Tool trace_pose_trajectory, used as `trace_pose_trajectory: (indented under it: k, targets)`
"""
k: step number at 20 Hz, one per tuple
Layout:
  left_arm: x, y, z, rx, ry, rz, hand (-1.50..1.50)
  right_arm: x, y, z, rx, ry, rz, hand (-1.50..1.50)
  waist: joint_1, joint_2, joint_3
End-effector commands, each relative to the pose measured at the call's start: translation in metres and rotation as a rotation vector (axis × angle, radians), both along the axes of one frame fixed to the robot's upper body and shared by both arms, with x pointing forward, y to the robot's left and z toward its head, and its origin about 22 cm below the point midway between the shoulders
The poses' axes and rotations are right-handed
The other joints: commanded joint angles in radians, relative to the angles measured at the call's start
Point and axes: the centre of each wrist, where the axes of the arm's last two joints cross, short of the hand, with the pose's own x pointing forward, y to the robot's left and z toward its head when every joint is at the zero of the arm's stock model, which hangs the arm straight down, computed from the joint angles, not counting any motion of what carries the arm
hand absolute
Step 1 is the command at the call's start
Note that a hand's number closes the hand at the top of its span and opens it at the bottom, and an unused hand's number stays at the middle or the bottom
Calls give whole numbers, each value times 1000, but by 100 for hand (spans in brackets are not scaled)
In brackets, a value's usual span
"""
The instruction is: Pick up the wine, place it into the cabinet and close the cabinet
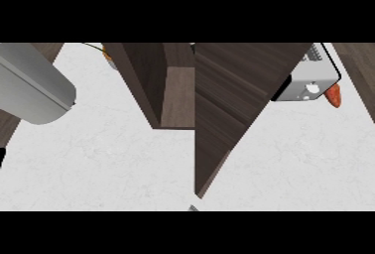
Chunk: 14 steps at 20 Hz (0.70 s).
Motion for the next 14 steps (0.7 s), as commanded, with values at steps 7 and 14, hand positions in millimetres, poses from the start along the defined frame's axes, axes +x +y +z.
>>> trace_pose_trajectory:
  k: [7, 14]
  targets:
    - [15, -7, 6, -23, -4, -17, -150, 44, 71, 36, 77, -18, 74, 150, 19, 8, -1]
    - [20, 3, 4, -21, 0, 18, -150, 105, 104, 76, 79, -33, 7, 150, 16, 8, 1]
